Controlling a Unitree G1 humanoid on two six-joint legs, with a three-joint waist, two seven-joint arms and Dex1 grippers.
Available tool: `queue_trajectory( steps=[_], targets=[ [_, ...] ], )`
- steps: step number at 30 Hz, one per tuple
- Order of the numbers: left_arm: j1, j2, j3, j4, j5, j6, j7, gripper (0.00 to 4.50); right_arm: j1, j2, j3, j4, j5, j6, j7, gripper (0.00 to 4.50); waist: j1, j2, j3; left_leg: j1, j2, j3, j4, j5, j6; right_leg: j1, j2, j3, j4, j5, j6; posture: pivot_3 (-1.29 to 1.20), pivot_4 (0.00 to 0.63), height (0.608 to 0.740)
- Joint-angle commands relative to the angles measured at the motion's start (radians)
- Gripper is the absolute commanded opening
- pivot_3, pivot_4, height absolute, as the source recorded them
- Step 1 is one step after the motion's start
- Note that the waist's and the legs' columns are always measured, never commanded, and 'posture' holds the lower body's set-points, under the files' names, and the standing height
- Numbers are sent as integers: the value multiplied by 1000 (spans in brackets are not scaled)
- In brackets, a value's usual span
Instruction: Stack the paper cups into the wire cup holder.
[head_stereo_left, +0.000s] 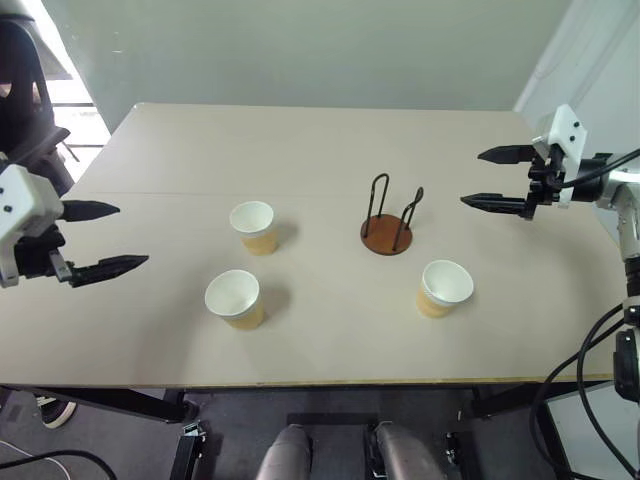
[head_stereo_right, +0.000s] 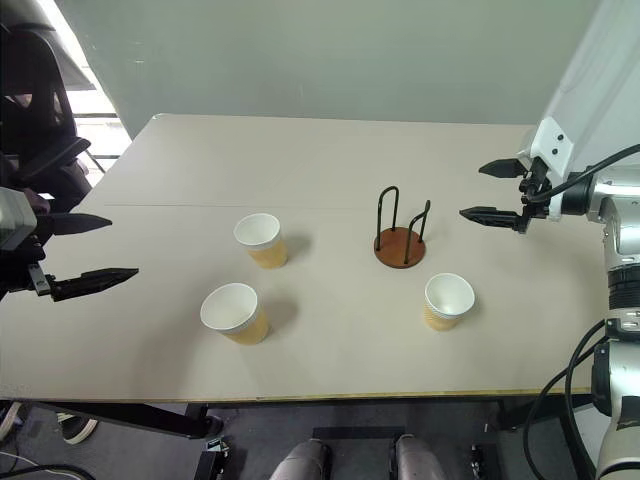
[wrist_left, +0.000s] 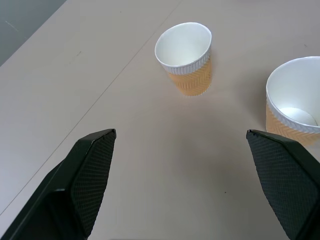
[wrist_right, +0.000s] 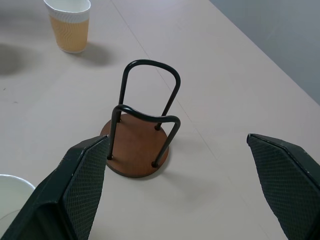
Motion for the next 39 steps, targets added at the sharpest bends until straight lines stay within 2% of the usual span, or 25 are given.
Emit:
queue_trajectory(
  steps=[1,6,9,15,20,29,39],
  targets=[
    [-14,17,14,-10,-11,-8,-4,4480,-17,-24,-32,-29,14,0,2,4500,0,0,0,0,0,0,0,0,0,0,0,0,0,0,0,0,150,740],
    [-9,12,22,-27,-27,3,-9,4480,-7,-17,-22,-40,18,33,10,4500,0,0,0,0,0,0,0,0,0,0,0,0,0,0,0,0,150,740],
    [-2,13,27,-30,-31,5,-9,4480,14,2,-25,-72,40,132,-8,4500,0,0,0,0,0,0,0,0,0,0,0,0,0,0,0,0,150,740],
    [11,6,30,-41,-34,13,-5,4480,101,103,-32,-263,112,430,-147,4500,-1,0,0,1,2,1,0,0,0,0,2,0,0,0,0,0,150,740],
    [11,4,27,-47,-37,17,-3,4480,133,155,7,-328,79,587,-282,4500,0,0,0,1,3,1,0,1,-1,0,3,0,1,0,0,0,150,740],
    [12,-2,91,-115,-146,103,-32,4480,184,190,18,-407,105,685,-341,4500,0,0,0,0,3,1,1,0,-2,0,3,0,1,0,0,0,150,740],
    [21,-13,147,-176,-232,185,-29,4480,158,347,10,-351,83,609,-485,4500,-2,0,0,1,4,0,1,1,-3,-2,4,0,4,0,-3,0,150,740]
  ],
)
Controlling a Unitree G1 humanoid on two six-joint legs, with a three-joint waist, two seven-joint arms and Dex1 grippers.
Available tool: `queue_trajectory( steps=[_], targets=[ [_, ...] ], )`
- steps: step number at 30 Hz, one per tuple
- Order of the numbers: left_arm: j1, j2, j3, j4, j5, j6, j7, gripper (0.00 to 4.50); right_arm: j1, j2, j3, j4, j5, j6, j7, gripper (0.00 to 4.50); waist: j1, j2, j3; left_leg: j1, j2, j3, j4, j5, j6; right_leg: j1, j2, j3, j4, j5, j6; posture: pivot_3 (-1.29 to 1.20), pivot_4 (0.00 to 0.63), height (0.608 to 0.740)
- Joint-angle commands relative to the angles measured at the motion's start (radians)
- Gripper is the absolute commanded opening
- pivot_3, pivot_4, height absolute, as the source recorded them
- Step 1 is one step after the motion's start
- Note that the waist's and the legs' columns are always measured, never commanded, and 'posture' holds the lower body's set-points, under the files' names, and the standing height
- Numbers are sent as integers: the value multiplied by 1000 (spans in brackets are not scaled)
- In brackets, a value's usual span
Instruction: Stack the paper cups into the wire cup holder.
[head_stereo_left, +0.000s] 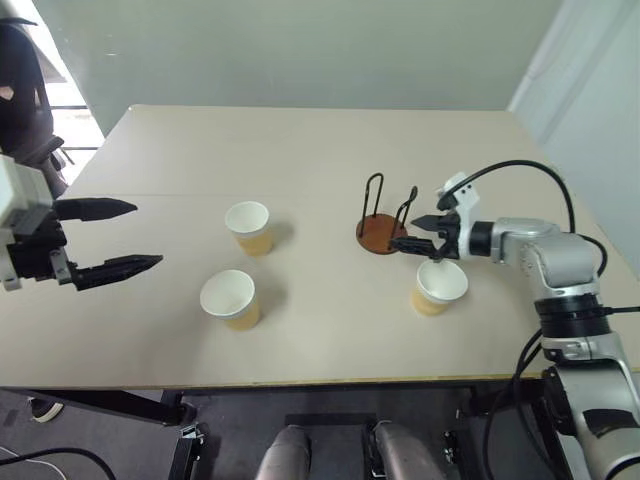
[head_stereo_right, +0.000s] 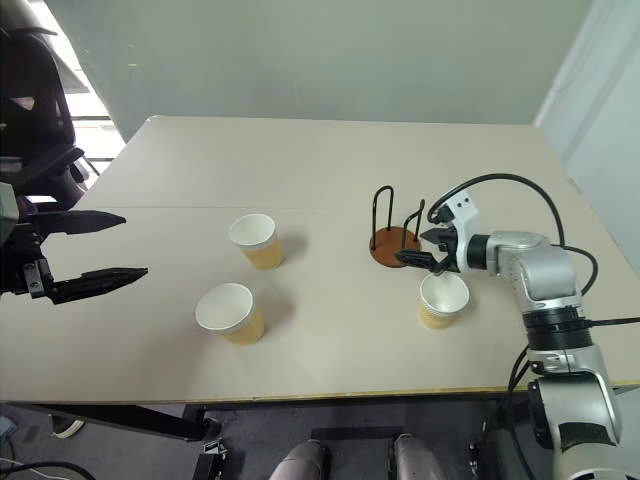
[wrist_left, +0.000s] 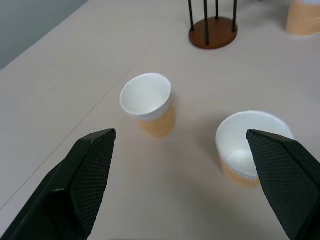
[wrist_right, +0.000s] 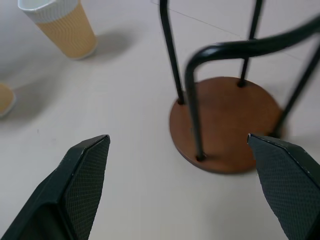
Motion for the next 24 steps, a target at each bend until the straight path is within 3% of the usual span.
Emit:
queue_trajectory(
  steps=[1,9,10,12,22,24],
  targets=[
    [-11,6,77,-41,-70,56,-6,4480,-49,30,-23,27,-13,-79,-59,4500,0,0,0,0,0,0,0,0,0,0,0,0,0,0,0,0,150,740],
    [21,18,152,-82,-152,179,-36,4480,-67,67,-23,71,-12,-164,-80,4500,2,0,0,-1,0,0,0,0,0,-1,0,0,1,0,-1,0,150,740],
    [26,17,156,-86,-152,182,-36,4497,-70,71,-23,77,-14,-171,-86,4316,2,0,0,-1,0,0,0,0,-1,-1,0,0,1,0,-1,0,150,740],
    [33,15,163,-94,-154,188,-34,4500,-75,78,-25,85,-14,-180,-93,3884,1,0,0,0,0,0,0,0,-1,-1,0,0,1,0,-1,0,150,740],
    [35,14,166,-102,-145,189,-23,4500,-84,81,-8,105,-21,-212,-84,208,1,0,0,-1,0,0,0,0,-1,-1,0,0,1,-1,-2,0,150,740],
    [36,15,166,-103,-143,187,-22,4500,-81,80,-3,98,-15,-217,-68,49,1,0,0,-1,0,0,0,0,-1,-1,0,0,1,-1,-2,0,150,740]
  ],
)
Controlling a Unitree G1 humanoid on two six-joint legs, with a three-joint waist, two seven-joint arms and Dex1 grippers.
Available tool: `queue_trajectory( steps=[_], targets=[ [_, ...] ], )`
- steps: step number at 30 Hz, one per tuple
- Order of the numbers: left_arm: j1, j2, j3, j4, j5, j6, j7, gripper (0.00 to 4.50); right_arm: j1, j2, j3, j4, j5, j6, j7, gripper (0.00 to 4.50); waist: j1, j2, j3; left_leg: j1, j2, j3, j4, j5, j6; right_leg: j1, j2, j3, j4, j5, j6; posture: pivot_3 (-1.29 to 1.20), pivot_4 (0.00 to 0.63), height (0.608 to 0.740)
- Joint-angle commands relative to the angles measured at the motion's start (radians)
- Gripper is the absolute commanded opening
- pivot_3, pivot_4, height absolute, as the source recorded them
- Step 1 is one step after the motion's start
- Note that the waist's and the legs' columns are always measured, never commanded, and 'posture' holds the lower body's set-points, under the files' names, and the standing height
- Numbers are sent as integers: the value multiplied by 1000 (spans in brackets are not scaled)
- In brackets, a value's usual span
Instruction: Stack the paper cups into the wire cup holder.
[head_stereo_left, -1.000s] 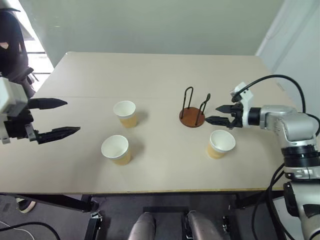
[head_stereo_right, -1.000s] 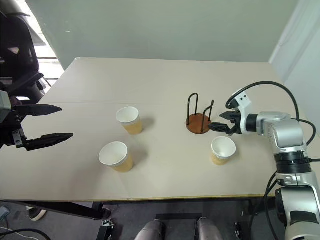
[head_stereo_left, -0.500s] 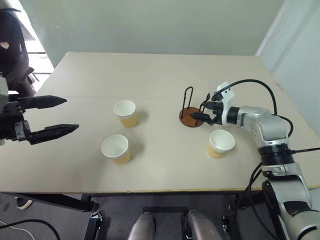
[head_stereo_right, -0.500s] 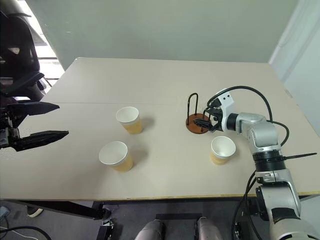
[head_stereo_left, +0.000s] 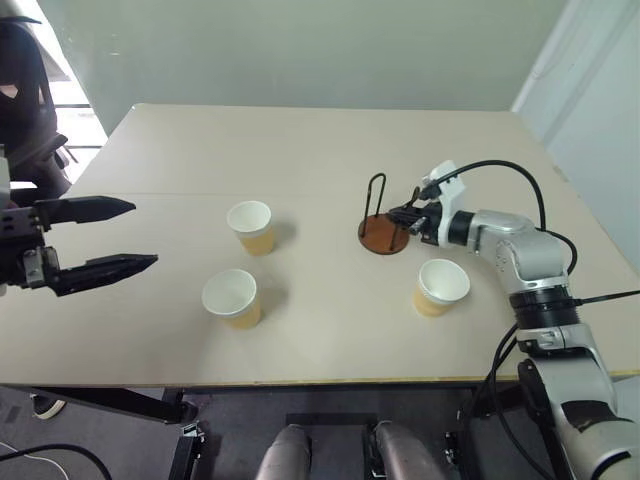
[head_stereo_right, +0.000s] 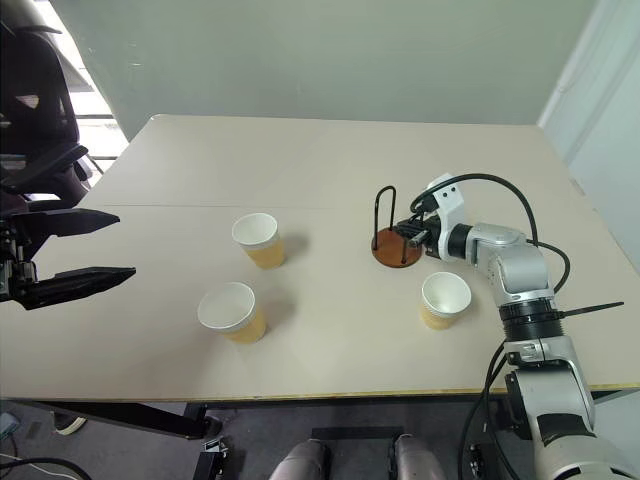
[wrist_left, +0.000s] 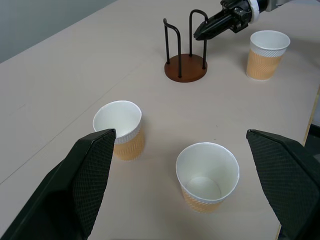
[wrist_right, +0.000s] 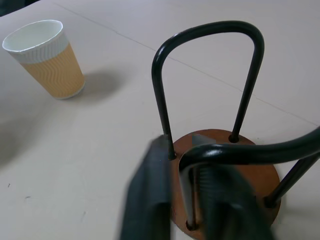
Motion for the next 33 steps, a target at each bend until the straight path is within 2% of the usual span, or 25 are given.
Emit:
queue_trajectory(
  steps=[1,8,14,20,27,33],
  targets=[
    [-5,15,39,-21,0,-6,8,4500,-25,-5,0,-24,11,-23,29,49,0,0,0,0,0,0,0,0,0,0,0,0,0,0,0,0,150,740],
    [-7,17,29,-19,3,-16,7,4500,14,-25,5,-220,149,21,221,49,-1,0,0,-2,0,0,0,0,0,-2,1,0,0,0,0,0,150,740],
    [-11,18,14,-12,6,-27,2,4500,122,-116,83,-509,247,112,338,49,1,-2,-1,-3,0,0,0,0,-2,-1,1,-1,-3,0,-1,0,150,740],
    [-38,28,-35,7,8,-44,-1,4500,237,-108,156,-617,202,88,258,49,-1,-2,-1,-2,0,1,3,1,-3,1,1,0,-2,0,0,0,150,740],
    [-98,51,-102,57,18,-71,-19,4500,296,-68,165,-671,199,129,131,49,-2,-2,-1,-1,1,0,6,2,-2,1,2,0,1,1,-1,0,150,740],
    [-131,60,-137,79,24,-83,-26,4500,325,-76,172,-704,227,148,121,49,-1,-2,-1,-1,1,0,6,2,-3,1,2,0,1,1,-1,0,150,740]
  ],
)
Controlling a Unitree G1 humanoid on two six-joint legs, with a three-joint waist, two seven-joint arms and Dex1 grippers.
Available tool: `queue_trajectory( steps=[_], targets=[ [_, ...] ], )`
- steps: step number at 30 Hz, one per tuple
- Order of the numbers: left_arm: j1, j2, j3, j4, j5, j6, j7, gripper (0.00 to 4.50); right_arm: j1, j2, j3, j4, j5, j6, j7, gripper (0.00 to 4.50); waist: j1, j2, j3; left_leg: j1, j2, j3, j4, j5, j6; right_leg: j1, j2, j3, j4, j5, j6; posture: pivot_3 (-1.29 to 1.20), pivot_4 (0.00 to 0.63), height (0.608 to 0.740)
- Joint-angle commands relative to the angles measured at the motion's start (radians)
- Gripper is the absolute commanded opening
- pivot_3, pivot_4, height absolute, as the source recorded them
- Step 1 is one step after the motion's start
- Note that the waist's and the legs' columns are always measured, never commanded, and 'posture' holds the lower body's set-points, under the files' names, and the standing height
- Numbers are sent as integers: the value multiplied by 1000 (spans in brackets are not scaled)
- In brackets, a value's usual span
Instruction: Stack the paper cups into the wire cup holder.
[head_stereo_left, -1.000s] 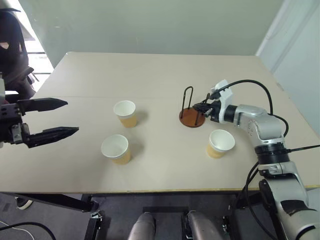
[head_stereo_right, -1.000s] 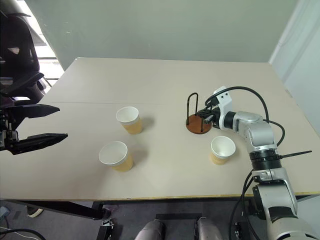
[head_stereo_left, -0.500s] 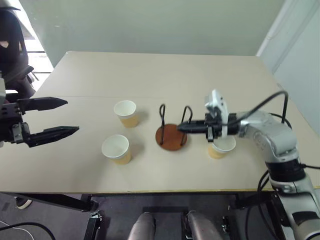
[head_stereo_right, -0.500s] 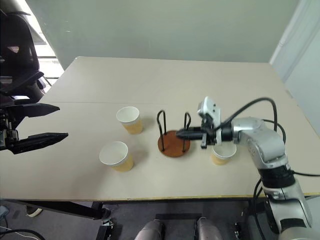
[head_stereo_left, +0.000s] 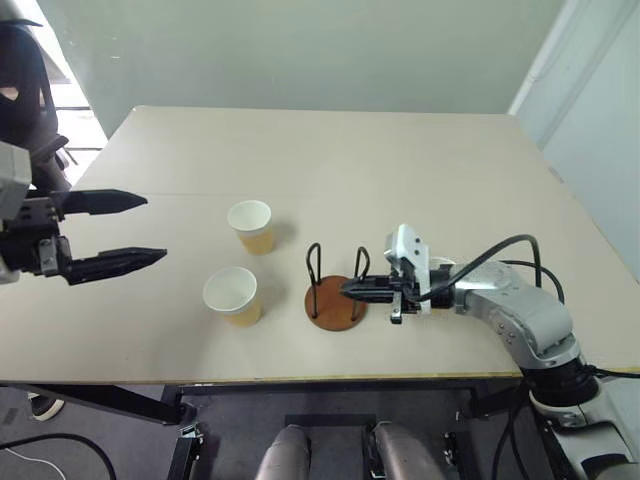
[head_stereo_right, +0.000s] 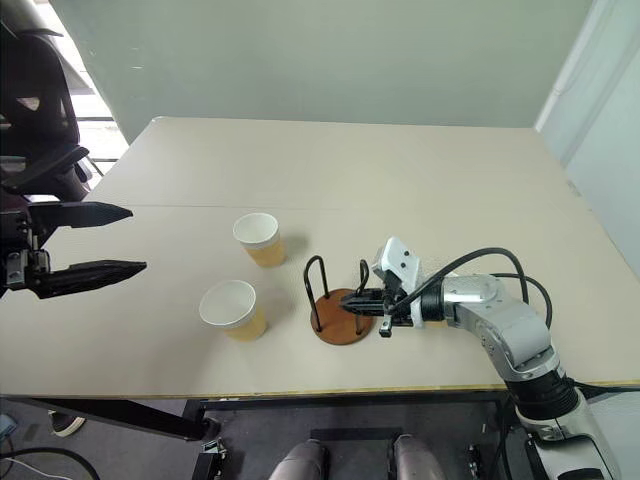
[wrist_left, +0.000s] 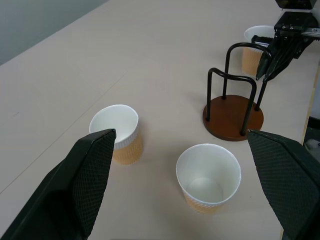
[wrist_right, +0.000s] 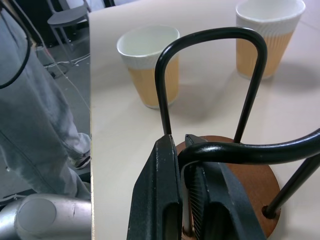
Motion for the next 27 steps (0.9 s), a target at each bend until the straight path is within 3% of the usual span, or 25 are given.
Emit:
queue_trajectory(
  steps=[1,27],
  targets=[
    [-33,24,-3,9,4,-19,-9,4500,5,-9,0,-59,27,-2,3,49,0,0,0,0,0,0,0,0,0,0,0,0,0,0,0,0,150,740],
    [-44,21,-9,26,26,-28,-23,4500,-10,-44,52,-75,21,20,14,49,2,-1,0,-1,0,0,0,0,-1,0,1,0,-2,0,0,0,150,740]
  ],
)
